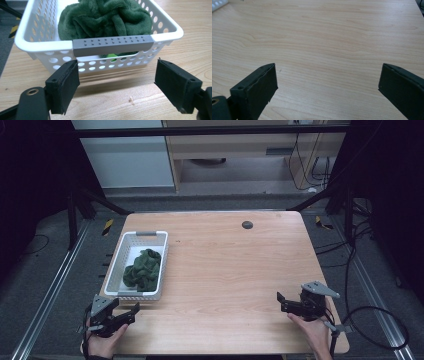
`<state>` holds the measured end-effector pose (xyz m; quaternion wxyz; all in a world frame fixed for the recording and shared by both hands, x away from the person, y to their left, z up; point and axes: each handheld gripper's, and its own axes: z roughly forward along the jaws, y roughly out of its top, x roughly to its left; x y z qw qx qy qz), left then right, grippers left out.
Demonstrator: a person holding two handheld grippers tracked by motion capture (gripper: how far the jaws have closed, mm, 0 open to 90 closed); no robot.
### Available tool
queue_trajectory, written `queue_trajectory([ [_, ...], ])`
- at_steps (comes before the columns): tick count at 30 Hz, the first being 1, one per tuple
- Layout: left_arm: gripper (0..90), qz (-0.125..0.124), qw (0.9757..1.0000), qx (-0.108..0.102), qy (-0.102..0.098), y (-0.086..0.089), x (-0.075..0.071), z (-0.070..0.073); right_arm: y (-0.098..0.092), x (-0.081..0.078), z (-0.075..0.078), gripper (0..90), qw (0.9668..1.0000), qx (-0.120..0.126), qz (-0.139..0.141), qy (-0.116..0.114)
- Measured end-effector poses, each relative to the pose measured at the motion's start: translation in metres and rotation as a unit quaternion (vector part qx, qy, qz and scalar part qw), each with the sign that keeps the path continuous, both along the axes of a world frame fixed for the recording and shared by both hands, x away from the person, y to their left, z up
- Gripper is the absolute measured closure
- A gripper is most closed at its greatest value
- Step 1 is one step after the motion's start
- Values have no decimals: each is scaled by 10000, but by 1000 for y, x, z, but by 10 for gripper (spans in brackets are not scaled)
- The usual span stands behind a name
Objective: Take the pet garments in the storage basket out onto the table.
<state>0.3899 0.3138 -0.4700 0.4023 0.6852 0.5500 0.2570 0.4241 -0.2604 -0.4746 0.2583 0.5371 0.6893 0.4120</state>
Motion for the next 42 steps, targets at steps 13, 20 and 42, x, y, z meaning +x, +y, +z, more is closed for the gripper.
queue_trajectory([
  [13, 195, -13, 9997, -58, -257, 3, -6, 11, -4, -7, -2, 146, 9998, 49, 163, -70],
  [20, 194, -16, 9994, -149, -320, 7, -6, 19, -2, -8, -4, 152, 9997, 10, 263, -18],
  [42, 193, -21, 9976, -300, -621, 15, -4, 47, 2, -9, -4, 152, 9991, -82, 394, -151],
])
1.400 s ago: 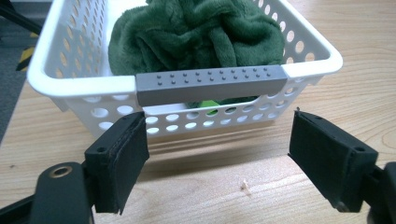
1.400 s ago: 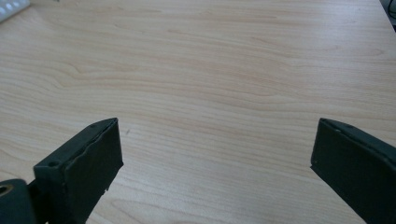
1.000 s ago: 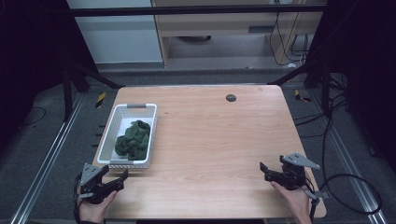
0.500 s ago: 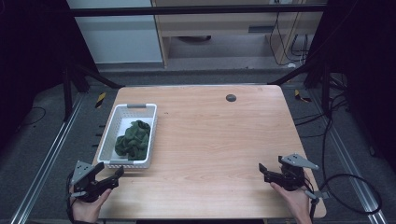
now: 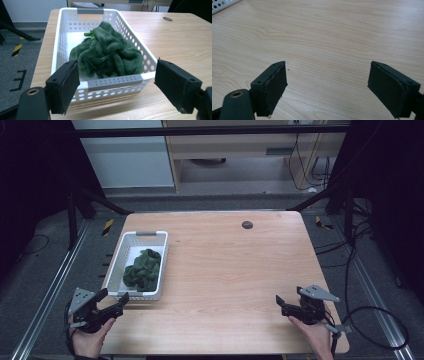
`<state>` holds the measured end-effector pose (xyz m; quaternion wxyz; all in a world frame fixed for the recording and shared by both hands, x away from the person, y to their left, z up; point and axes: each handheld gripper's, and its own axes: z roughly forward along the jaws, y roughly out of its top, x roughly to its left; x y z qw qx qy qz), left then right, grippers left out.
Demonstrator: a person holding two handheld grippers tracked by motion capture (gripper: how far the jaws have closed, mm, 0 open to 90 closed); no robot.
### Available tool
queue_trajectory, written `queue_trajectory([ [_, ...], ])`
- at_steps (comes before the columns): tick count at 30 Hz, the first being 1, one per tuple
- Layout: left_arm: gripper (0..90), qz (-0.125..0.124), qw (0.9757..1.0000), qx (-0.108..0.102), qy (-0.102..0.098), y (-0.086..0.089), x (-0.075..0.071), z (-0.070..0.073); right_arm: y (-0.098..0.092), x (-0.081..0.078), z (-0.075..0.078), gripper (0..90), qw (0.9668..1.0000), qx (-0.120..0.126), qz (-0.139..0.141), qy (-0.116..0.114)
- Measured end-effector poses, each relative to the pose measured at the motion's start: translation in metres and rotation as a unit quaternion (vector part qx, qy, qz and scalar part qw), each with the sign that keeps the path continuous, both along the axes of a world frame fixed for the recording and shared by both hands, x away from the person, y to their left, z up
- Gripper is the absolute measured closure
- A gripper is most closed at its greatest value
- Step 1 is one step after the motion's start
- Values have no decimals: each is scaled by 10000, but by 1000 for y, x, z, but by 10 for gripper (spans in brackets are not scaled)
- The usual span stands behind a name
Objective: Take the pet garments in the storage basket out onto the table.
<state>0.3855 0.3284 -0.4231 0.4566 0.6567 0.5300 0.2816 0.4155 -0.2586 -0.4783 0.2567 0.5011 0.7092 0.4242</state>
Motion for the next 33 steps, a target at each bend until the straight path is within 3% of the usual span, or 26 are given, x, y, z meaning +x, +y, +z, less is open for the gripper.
queue_trajectory([
  [15, 202, -96, 9999, -118, -65, 5, 8, 18, 3, -1, -2, 145, 10000, -61, 47, -28],
  [33, 199, -278, 9995, 131, 39, -5, 40, 36, 2, 0, -1, 135, 10000, -27, 49, -20],
])
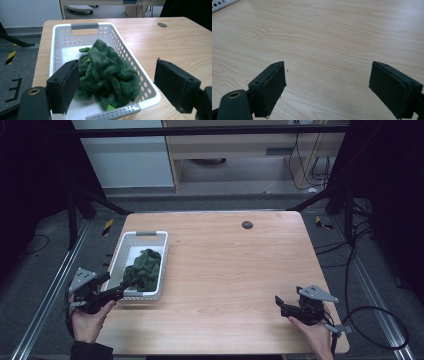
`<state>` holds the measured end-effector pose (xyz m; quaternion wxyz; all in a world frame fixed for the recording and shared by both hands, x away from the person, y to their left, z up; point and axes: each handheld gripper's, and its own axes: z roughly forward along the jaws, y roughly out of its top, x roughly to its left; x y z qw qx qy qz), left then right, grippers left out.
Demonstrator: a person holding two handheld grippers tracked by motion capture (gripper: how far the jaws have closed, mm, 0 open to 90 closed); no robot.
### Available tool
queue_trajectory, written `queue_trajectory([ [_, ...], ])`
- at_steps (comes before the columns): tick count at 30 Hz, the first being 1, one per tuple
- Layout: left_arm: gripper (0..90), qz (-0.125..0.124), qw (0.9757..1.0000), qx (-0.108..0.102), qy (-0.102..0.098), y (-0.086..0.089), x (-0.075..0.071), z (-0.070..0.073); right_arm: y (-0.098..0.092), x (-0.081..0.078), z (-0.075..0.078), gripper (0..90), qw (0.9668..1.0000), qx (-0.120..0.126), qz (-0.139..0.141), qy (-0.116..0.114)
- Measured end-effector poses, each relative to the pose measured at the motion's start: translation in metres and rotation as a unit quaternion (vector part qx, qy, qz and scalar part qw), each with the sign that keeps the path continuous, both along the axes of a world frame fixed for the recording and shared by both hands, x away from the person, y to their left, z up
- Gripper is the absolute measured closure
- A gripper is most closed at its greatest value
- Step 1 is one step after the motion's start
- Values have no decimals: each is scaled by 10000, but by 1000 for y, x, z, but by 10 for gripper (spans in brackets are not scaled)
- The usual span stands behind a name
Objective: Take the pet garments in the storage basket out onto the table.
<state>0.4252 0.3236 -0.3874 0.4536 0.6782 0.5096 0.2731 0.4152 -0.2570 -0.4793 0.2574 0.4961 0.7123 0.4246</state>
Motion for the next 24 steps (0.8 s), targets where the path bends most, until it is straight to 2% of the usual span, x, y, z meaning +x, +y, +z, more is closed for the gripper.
queue_trajectory([
  [6, 196, 13, 10000, -41, 25, -1, 13, 2, 0, 0, 0, 135, 10000, -19, -7, -8],
  [12, 194, 8, 9999, 91, 142, -1, 28, 0, 0, 1, -1, 132, 10000, -81, 15, -19],
  [18, 191, 42, 9991, 307, 296, 0, 45, -1, 1, 1, -1, 132, 10000, -79, 21, 4],
  [24, 188, 22, 9984, 377, 423, -1, 56, -4, 1, 1, -1, 132, 9999, -87, 41, 36],
])
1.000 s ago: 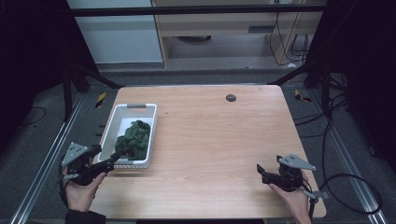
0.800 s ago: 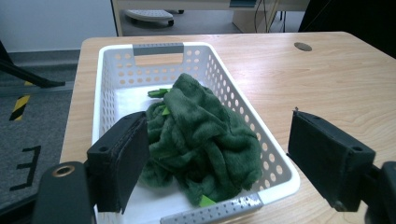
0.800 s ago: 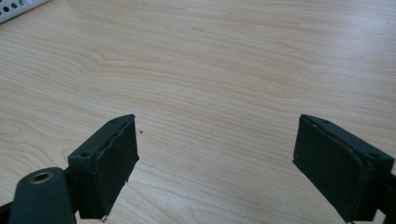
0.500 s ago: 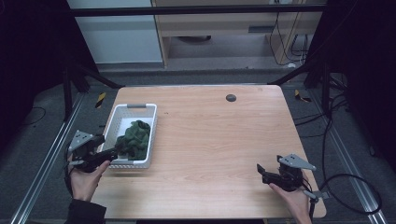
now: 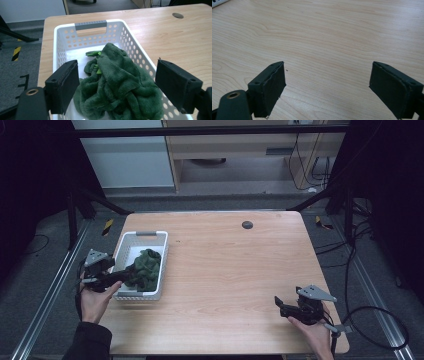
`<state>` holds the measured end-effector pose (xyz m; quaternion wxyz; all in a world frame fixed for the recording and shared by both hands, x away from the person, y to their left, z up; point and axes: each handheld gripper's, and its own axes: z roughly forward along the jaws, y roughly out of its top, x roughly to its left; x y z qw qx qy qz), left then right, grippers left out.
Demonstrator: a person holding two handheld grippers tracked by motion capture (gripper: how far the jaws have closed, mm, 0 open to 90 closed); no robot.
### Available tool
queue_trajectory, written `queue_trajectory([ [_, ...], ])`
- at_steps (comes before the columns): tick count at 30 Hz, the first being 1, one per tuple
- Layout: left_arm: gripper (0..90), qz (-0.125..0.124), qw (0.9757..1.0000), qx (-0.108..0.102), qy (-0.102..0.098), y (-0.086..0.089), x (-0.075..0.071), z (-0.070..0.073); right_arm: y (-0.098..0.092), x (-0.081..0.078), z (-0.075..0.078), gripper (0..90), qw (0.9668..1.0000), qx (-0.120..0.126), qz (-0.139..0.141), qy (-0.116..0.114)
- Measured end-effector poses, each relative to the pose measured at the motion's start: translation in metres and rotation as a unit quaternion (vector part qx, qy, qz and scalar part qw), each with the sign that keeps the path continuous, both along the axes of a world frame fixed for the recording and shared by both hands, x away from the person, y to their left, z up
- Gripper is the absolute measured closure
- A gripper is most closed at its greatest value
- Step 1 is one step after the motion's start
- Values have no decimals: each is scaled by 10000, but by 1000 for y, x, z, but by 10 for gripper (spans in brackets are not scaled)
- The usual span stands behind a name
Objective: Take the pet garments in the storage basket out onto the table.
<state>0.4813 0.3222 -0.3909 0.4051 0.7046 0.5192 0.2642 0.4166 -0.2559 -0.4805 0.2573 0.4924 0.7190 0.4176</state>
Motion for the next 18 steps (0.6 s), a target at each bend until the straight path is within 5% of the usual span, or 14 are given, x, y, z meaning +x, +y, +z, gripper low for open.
queue_trajectory([
  [18, 178, -89, 9988, 286, 378, -5, 30, -6, 0, 1, -1, 129, 10000, -28, 11, 66],
])
